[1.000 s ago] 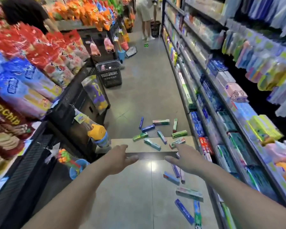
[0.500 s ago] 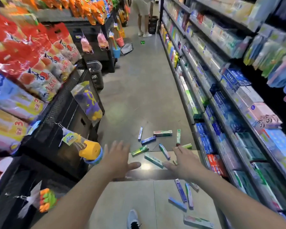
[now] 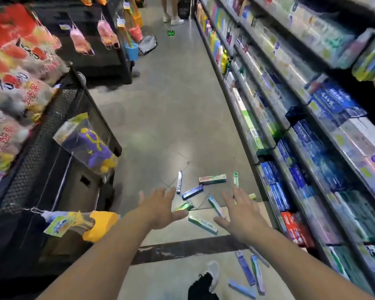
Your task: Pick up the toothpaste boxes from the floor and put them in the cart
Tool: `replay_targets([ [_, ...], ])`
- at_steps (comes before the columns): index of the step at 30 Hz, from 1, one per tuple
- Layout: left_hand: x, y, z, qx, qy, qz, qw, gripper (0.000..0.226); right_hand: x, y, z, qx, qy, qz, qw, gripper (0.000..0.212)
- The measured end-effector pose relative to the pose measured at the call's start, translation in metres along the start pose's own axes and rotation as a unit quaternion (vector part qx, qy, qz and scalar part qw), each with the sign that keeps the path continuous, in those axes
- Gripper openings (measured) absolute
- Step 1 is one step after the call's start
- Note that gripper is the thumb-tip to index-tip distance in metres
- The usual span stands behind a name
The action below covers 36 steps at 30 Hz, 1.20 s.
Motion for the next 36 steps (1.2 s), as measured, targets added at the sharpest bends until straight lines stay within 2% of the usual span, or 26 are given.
replay_targets([
  [6,0.132,-0.005,0.015,0.076,-0.012,0.027,0.997,0.094,0.12,0.034,0.052,-0.038,-0.053,-0.004,0.998,0.093],
  [11,0.266,-0.008,0.086,0.122,-0.033,0.075,0.989,0.091,0.217,0.072,0.14,-0.046,-0.083,0.012,0.995,0.089],
  [21,0.512,-0.032,0.32,0.196,-0.078,0.122,0.97,0.087,0.358,0.148,0.447,-0.05,-0.168,0.047,0.983,0.087],
  [26,0.616,-0.041,0.421,0.198,-0.093,0.143,0.965,0.095,0.426,0.195,0.6,-0.076,-0.154,0.049,0.984,0.082],
  [29,0.656,-0.042,0.467,0.176,-0.108,0.147,0.967,0.103,0.443,0.193,0.624,-0.071,-0.151,0.039,0.985,0.075],
  [32,0.675,-0.037,0.497,0.216,-0.076,0.15,0.962,0.106,0.449,0.199,0.651,-0.037,-0.161,0.027,0.986,0.073],
  [34,0.676,-0.03,0.505,0.248,-0.04,0.153,0.956,0.096,0.453,0.202,0.656,-0.026,-0.161,0.03,0.986,0.074],
  [36,0.677,-0.025,0.502,0.235,-0.011,0.135,0.962,0.086,0.454,0.202,0.649,-0.031,-0.137,0.026,0.99,0.072],
])
Point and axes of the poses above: each hand's wrist, its own x-axis towards the middle knuckle, its own z-axis out of the palm, y = z × x, the point moved 5 cm from there along x, towards the middle knuckle, and after that the axes turned 7 degrees about x, right-handed, at the moved point
